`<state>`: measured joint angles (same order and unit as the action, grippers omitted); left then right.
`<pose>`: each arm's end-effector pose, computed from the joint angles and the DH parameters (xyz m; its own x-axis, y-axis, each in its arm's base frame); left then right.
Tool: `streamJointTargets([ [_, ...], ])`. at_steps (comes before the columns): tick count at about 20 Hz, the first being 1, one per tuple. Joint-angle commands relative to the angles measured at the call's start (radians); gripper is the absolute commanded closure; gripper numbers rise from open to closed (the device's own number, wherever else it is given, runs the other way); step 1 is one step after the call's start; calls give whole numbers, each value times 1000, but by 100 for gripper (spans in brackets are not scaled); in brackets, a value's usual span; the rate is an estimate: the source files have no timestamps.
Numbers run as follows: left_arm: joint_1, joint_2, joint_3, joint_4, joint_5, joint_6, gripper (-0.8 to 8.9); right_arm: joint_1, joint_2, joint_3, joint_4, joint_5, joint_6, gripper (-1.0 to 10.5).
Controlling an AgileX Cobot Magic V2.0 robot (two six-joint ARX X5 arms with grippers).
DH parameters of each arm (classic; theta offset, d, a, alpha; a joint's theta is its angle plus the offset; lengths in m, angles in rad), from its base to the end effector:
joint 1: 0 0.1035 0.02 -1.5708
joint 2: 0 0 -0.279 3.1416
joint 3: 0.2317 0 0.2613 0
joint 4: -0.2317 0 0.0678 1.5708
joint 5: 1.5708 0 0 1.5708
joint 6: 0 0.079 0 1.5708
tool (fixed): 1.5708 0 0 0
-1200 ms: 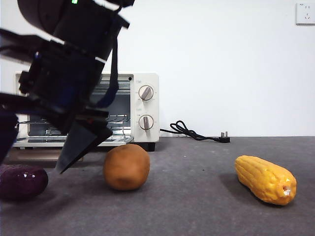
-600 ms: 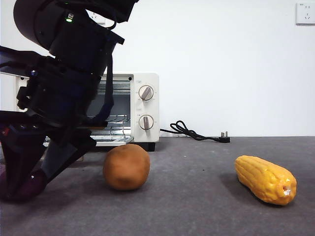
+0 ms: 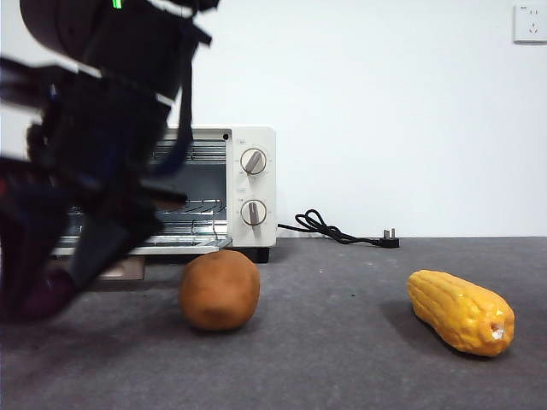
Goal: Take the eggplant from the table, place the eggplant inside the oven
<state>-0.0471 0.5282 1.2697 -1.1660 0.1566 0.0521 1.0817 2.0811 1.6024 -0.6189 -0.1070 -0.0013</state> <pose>0.0583 -0.0151 0.4001 0.8918 -0.1982 -0.4068 0.2096 0.9776 -0.0167 0.2164 0.4245 0.1528 0.1186 0.4502 -0.8850 -0.9011 0.4232 0.0945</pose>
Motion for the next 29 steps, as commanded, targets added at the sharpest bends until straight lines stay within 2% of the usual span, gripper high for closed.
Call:
streamJointTargets([
  [1,1,-4,-6,3,3,8,819,5,-18,95,-74,-75,25,958],
  [3,0,-3,-6,3,3,9,819,5,-18,178,-135,-114,33,958],
  [5,-2,-4,-6,3,-2,31,819,-10,-18,248,-181,-115,43,958],
  [10,-12,-3,-6,3,-72,37,819,-150,-18,286,-192,-189,114,958],
  [16,-12,-3,-6,-8,-72,37,819,-294,-10,286,-9,-298,282,958],
  [21,-12,-3,-6,-8,-72,37,819,-329,47,286,43,-320,317,958],
  [25,-12,-3,-6,-18,-71,37,819,-352,111,286,175,-370,441,958],
  [29,-12,-3,-6,-23,-72,37,819,-379,164,286,296,-372,551,958],
])
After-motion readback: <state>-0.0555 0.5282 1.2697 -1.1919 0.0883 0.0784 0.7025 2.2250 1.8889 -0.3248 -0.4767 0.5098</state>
